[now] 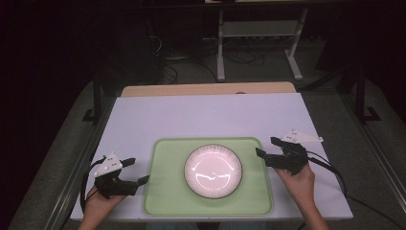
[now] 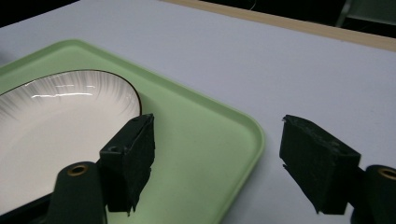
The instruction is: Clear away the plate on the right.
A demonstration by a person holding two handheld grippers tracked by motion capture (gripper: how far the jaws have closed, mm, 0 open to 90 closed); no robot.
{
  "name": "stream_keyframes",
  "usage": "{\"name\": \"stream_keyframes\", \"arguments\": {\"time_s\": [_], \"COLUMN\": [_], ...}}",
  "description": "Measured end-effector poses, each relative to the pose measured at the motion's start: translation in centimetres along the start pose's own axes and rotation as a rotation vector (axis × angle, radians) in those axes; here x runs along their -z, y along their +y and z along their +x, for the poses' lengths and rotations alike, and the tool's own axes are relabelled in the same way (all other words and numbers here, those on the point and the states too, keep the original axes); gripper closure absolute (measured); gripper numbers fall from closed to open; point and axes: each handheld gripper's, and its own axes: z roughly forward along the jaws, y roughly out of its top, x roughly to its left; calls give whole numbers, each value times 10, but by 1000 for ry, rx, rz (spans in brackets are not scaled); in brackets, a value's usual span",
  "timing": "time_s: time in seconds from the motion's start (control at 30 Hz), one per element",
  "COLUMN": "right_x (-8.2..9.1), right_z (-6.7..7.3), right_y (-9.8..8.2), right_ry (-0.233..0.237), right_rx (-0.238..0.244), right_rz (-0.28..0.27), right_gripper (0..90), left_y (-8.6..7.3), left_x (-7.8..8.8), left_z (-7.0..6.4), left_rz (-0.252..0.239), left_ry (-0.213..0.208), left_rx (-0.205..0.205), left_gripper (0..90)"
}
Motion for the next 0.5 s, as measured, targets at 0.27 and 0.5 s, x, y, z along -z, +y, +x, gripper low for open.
{"name": "stream_keyframes", "arguments": {"time_s": [0.27,0.5], "right_x": [15,27], "right_z": [-12,-20], "right_y": [-11,-19], "right_ry": [-41,-64], "right_rx": [2,3], "right_rz": [-15,-30], "right_gripper": [245,239], "left_y": [0,0], "left_x": [0,0], "left_z": [-1,-1], "left_rz": [3,3], "left_ry": [-1,-1], "left_rx": [-1,-2], "left_gripper": [152,152]}}
